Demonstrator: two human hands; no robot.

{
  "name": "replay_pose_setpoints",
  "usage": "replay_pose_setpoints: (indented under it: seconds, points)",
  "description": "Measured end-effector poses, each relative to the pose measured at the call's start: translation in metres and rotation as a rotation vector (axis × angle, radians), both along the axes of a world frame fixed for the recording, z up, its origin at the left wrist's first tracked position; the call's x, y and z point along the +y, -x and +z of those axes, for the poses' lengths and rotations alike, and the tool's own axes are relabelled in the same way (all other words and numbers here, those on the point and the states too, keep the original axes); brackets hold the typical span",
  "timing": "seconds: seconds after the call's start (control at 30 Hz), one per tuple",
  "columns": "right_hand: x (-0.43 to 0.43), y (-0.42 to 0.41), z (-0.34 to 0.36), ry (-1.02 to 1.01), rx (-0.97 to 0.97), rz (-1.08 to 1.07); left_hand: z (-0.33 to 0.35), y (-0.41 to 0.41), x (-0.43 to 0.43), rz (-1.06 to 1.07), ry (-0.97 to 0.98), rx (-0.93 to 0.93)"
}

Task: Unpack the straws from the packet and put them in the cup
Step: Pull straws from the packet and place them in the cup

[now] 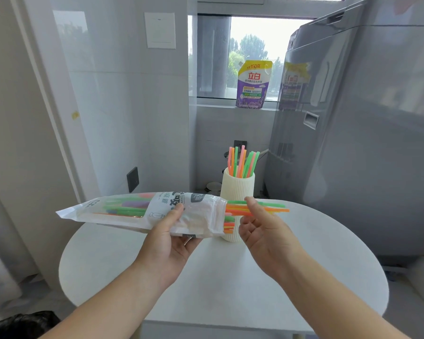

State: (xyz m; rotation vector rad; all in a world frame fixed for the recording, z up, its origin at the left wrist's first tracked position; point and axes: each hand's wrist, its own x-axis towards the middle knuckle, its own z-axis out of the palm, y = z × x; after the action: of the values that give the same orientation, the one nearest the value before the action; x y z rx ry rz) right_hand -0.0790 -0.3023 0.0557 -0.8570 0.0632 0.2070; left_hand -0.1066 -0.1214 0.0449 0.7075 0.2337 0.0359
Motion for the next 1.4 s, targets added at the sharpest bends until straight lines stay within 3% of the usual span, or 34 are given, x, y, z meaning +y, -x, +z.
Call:
replay_pose_setpoints:
  seconds: [0.43, 0.8, 1.1, 1.4]
  points:
    - [0.014, -0.008, -0.003, 0.117, 0.015, -0.154, 0.001, 0.001, -0.001, -0.015, 0.009, -0.002]
    - [0.017, -0.007, 0.012, 0.079, -0.052, -0.197, -0.004, -0.005, -0.003, 0.030, 0.035, 0.030]
    - [-0.006, -0.025, 0.028, 0.361, -0.241, -0.363, -0.004, -0.010, 0.011, 0.104, 0.046, 0.034]
    - [-0.053, -0.034, 0.078, 0.555, -0.325, -0.394, -0.012, -0.017, 0.028, 0.162, 0.069, 0.060]
